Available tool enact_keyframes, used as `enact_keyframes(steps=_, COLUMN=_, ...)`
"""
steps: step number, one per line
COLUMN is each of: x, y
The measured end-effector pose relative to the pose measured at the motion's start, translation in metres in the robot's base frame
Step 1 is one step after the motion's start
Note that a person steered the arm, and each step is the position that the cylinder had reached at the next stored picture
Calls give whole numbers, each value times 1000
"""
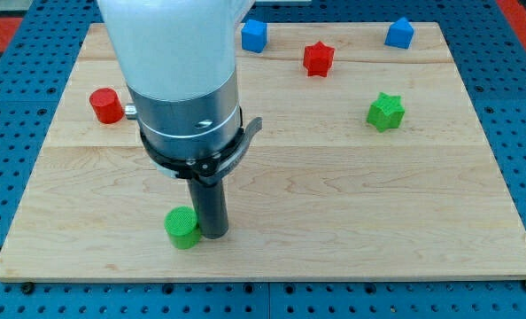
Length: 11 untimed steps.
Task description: Push the yellow hexagon towards bottom
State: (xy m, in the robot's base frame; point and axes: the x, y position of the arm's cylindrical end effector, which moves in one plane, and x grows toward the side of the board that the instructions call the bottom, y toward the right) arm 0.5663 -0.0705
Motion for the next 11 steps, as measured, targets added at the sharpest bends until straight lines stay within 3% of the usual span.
enact_keyframes(steps=1, x=-6, y=-84)
enact_keyframes(steps=2, x=-38, y=-85)
enact_keyframes(steps=4, x=-168, y=-103)
enact_keyframes(steps=5, x=-198, y=-101)
enact_keyframes(steps=6, x=-194, y=-68)
enact_keyframes(steps=7, x=-228, y=-43)
enact_keyframes(steps=8, x=-193, y=3)
enact_keyframes(steps=11, x=-34, y=59)
